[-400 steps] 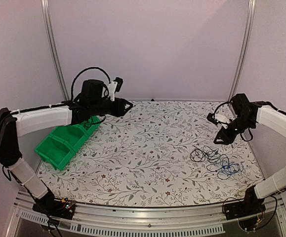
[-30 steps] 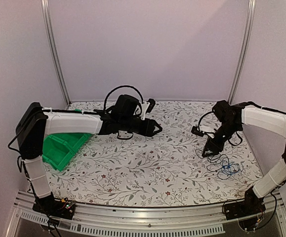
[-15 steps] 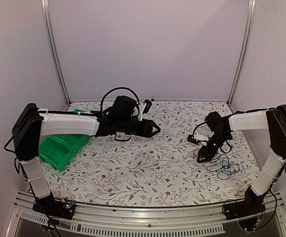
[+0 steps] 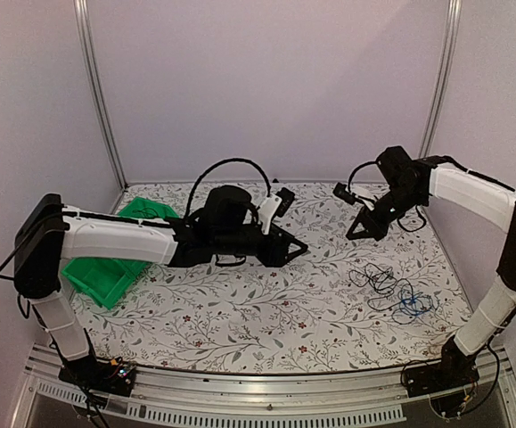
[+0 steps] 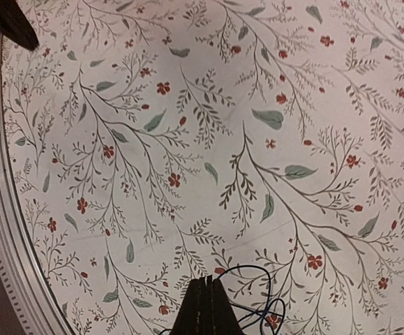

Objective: Untangle the cables

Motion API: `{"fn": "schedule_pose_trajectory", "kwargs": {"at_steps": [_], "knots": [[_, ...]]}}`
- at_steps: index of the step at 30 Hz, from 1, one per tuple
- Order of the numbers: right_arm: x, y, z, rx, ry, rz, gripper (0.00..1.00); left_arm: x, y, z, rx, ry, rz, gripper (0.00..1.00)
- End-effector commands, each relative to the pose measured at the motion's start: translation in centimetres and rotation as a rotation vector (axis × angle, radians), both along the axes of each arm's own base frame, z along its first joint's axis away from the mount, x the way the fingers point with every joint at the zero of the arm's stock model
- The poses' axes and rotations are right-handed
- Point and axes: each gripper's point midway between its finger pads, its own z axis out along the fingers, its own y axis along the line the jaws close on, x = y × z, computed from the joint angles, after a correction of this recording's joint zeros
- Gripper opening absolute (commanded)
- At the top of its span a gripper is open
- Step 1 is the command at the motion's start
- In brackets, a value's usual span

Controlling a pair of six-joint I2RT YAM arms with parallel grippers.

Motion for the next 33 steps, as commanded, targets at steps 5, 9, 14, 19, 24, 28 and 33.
{"fn": "schedule_pose_trajectory", "kwargs": {"at_steps": [5, 9, 14, 19, 24, 28, 33], "knots": [[-1.7, -0.2, 4.1, 0.009, 0.006, 0.045, 0.23, -1.5, -3.0, 3.0, -0.029, -0.164, -0.100, 0.52], [-2.1, -1.9, -0.9, -0.097, 0.031, 0.002, 0.44, -1.3, -2.6, 2.5, -0.019, -0.134, -0.067, 0.53], [-3.1, -3.1, -6.4, -0.175, 0.141, -0.054, 0.58, -1.9, -0.8, 2.7, -0.032, -0.162, -0.045, 0.54], [-1.9, -3.3, -9.4, -0.213, 0.165, -0.110, 0.58, -1.7, -0.3, 1.9, 0.007, -0.142, -0.025, 0.54], [-1.4, -3.1, -11.8, -0.221, 0.202, -0.122, 0.57, -1.6, -0.3, 1.8, 0.001, -0.125, -0.012, 0.54], [-1.6, -2.5, -13.1, -0.197, 0.234, -0.112, 0.50, -1.3, -0.3, 1.7, 0.000, -0.123, 0.004, 0.54], [-2.2, -0.4, -11.6, -0.086, 0.299, -0.069, 0.00, -0.6, 0.1, 2.0, -0.037, -0.121, 0.065, 0.55]]}}
